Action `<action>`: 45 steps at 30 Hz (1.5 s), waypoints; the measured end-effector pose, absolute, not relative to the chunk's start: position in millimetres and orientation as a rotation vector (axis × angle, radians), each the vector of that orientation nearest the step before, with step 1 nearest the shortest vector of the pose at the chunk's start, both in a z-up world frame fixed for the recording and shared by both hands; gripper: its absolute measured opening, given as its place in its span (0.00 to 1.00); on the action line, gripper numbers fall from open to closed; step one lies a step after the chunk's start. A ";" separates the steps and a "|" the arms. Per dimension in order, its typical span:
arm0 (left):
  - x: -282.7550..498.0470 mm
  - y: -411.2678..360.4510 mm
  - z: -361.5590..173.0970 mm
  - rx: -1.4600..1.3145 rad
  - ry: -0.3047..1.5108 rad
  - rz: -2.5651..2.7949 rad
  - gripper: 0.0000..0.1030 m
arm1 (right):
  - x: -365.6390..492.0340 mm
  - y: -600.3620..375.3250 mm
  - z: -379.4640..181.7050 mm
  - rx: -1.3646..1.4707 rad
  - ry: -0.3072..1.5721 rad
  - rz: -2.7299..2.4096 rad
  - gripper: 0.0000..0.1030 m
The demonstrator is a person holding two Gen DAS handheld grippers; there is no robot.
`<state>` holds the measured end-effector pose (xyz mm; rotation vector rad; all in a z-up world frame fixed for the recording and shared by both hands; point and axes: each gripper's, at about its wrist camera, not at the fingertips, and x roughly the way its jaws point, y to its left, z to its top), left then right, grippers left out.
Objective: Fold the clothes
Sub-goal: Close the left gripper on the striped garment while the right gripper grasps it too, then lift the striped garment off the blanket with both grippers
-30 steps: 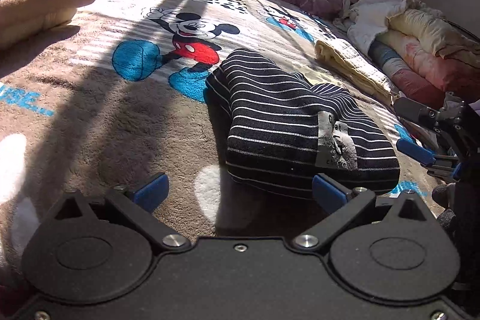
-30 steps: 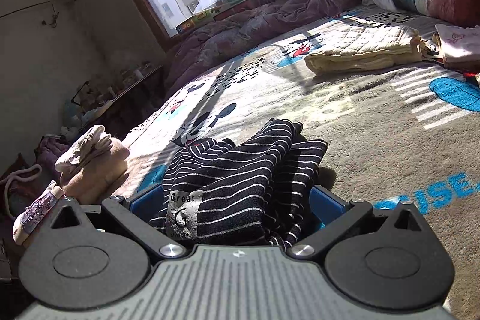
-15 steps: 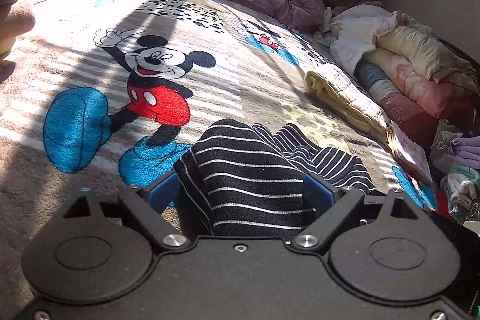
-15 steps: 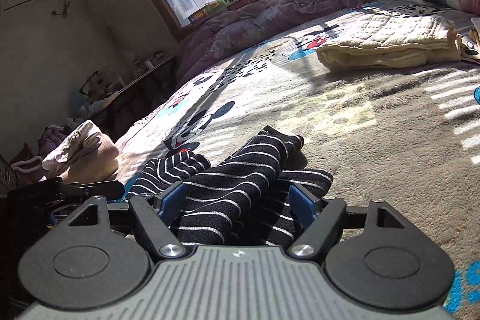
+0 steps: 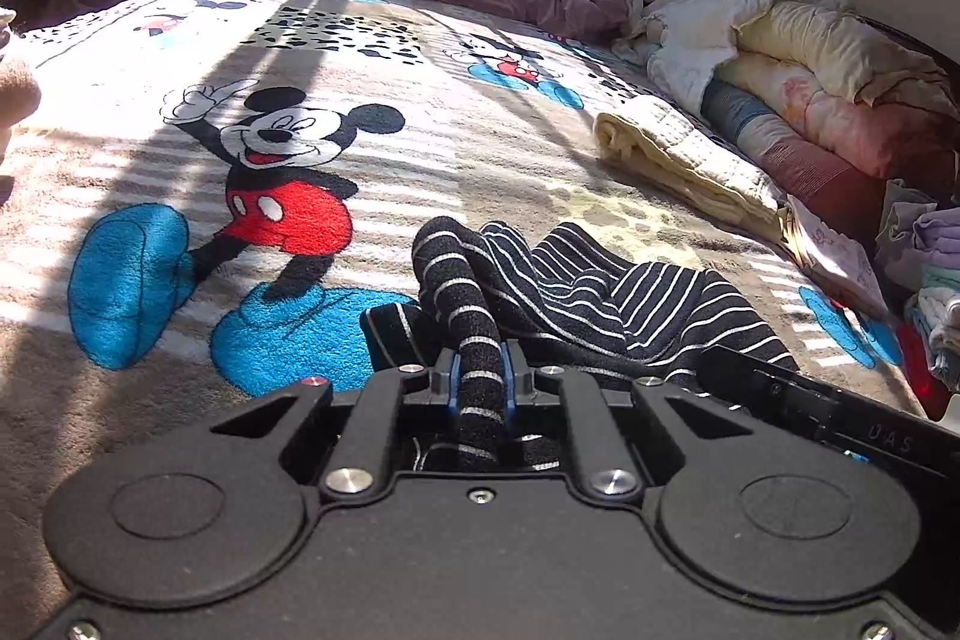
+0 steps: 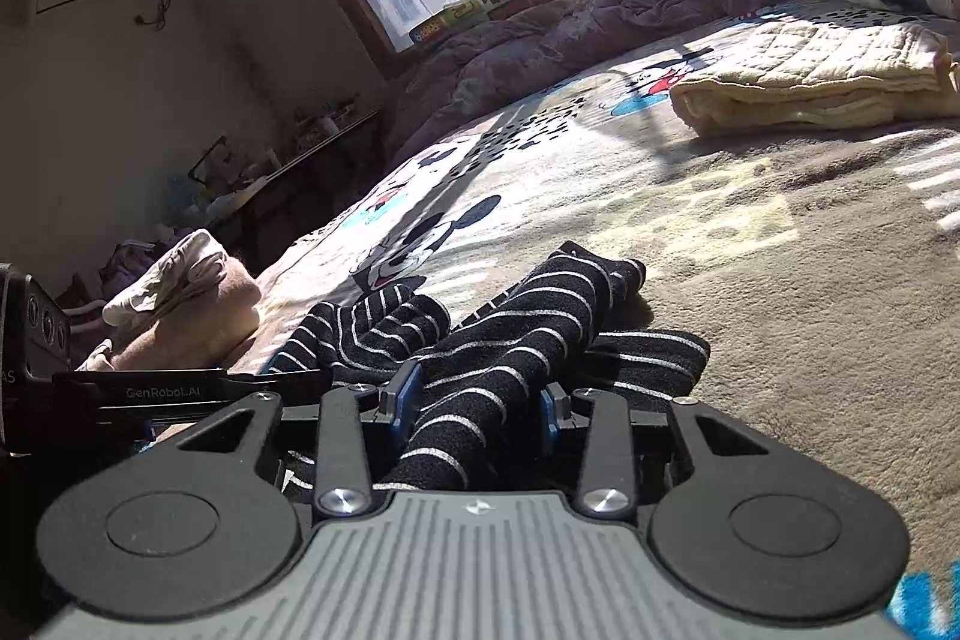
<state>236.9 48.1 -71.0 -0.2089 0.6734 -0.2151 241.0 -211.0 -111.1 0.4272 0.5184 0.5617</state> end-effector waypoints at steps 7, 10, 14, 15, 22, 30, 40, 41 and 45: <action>199.0 48.1 -53.9 -0.232 0.602 -0.267 0.09 | 222.7 -216.7 -99.2 0.474 0.408 0.619 0.15; 174.0 49.4 -50.2 -0.242 0.590 -0.276 0.08 | 207.5 -220.2 -93.0 0.491 0.371 0.642 0.15; 141.3 48.6 -43.2 -0.238 0.571 -0.301 0.08 | 176.0 -222.1 -88.7 0.515 0.375 0.681 0.14; 133.4 47.5 -42.7 -0.233 0.570 -0.309 0.08 | 167.2 -222.4 -87.2 0.517 0.381 0.694 0.14; 81.3 37.5 -52.9 -0.185 0.604 -0.372 0.08 | 114.1 -229.0 -87.5 0.541 0.456 0.778 0.14; 45.4 27.1 -66.5 -0.098 0.652 -0.437 0.08 | 70.2 -225.7 -95.2 0.459 0.562 0.819 0.15; 16.1 39.2 -75.1 -0.041 0.690 -0.657 0.28 | 33.6 -231.4 -100.3 0.395 0.665 0.833 0.32; 13.0 43.5 -73.3 -0.045 0.677 -0.680 0.31 | 30.3 -235.3 -100.1 0.404 0.663 0.832 0.34; -2.2 62.8 -64.2 -0.060 0.597 -0.778 0.71 | 21.8 -253.7 -100.0 0.448 0.658 0.809 0.42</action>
